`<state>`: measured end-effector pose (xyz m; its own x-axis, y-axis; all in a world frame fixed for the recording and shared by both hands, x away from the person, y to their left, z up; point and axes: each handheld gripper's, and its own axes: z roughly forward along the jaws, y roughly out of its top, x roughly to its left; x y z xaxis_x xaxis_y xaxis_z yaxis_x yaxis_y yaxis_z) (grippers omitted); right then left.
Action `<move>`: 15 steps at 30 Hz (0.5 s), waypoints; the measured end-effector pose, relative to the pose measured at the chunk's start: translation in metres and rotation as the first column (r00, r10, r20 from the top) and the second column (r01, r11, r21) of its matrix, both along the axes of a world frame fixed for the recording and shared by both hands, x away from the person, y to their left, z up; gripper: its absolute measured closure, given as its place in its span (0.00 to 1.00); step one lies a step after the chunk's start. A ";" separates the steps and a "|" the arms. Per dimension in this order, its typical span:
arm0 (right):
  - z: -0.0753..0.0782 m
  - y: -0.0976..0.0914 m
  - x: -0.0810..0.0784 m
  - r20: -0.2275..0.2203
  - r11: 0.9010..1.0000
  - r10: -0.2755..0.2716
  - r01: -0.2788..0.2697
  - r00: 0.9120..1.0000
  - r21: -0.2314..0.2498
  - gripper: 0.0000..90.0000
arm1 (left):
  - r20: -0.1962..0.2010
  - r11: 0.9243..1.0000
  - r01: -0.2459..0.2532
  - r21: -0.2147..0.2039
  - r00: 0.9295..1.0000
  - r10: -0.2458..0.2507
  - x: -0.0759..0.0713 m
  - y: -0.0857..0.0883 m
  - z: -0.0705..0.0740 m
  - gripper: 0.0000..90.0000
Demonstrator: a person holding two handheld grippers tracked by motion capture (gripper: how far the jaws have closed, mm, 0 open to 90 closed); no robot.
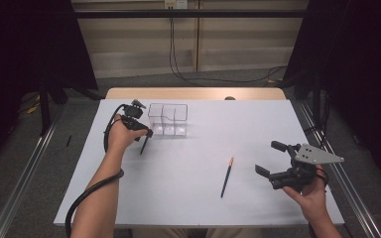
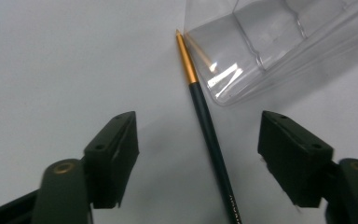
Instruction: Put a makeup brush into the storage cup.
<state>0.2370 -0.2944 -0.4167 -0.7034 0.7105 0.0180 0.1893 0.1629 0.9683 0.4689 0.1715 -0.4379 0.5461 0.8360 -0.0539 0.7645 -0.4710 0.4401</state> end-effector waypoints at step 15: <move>0.000 -0.001 0.000 -0.003 1.000 0.000 0.000 1.000 0.003 0.01 | -0.041 1.000 -0.028 0.002 0.999 0.028 0.003 -0.006 -0.008 0.58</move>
<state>0.2375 -0.2951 -0.4168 -0.7033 0.7105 0.0224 0.1919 0.1595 0.9684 0.4716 0.1654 -0.4458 0.5199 0.8510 -0.0744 0.7947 -0.4499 0.4076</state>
